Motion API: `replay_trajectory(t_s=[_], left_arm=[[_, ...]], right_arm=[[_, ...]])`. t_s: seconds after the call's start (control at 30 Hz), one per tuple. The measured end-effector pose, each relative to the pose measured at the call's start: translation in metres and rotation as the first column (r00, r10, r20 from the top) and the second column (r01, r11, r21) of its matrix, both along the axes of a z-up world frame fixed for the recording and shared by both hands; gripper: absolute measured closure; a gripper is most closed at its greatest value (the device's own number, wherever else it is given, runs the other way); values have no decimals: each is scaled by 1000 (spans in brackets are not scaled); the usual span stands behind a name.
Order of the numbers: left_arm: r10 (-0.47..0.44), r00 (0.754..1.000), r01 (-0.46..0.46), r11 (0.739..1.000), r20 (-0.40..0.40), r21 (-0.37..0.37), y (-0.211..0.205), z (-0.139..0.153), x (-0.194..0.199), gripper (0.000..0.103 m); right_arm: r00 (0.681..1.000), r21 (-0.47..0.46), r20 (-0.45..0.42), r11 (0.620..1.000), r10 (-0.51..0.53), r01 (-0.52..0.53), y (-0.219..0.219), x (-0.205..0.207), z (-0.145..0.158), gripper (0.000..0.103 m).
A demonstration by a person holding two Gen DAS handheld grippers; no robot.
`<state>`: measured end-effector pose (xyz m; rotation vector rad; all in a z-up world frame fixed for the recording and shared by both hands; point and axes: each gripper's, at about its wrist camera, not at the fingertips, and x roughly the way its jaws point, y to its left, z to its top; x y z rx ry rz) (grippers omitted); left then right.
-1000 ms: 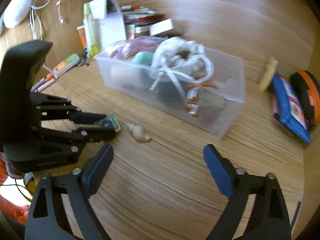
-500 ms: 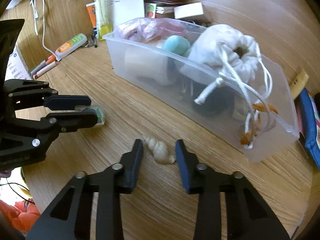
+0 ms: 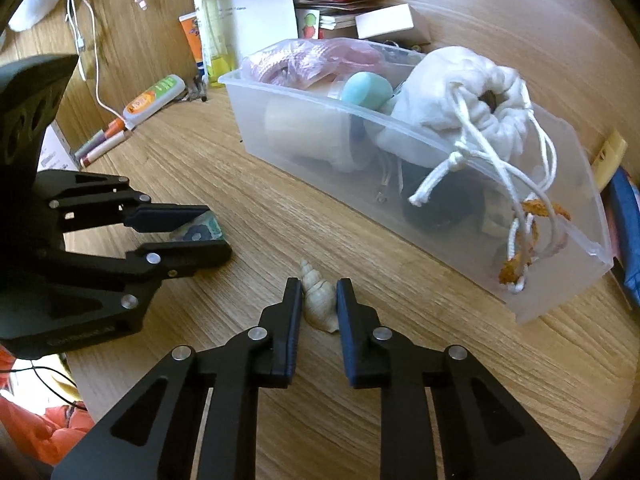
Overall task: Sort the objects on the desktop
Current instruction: 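Lift the packet and seashell and carry them over the bin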
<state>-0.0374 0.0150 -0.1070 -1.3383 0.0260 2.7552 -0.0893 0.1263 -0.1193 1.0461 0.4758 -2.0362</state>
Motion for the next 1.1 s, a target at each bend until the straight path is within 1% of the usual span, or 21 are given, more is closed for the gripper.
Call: replay_trajectory(t_s=[0.13, 0.23, 0.47, 0.63, 0.73, 0.9, 1.1], left_arm=[[10, 1000, -10, 1000, -7, 11, -1, 2, 2, 79], [18, 999, -18, 1000, -28, 18, -2, 8, 3, 79], [33, 994, -28, 999, -103, 44, -2, 36, 2, 79], [44, 984, -31, 997, -174, 75, -4, 61, 0, 79], [59, 976, -41, 995, -212, 89, -7, 75, -3, 79], [76, 966, -47, 992, -247, 120, -15, 93, -10, 79], [78, 963, -42, 989, -259, 143, -21, 104, -29, 79]], right_arm=[[1000, -45, -1, 999, -14, 14, 9, 1, 11, 87], [1000, -80, -9, 996, -28, 28, 17, 1, 22, 87], [997, -148, -63, 988, -52, 42, 32, 5, 53, 87], [992, -191, -103, 980, -67, 47, 40, 6, 72, 87], [991, -218, -107, 974, -85, 60, 47, 4, 77, 87], [987, -252, -115, 965, -111, 79, 58, -2, 84, 87], [978, -270, -123, 954, -167, 129, 68, -21, 92, 87]])
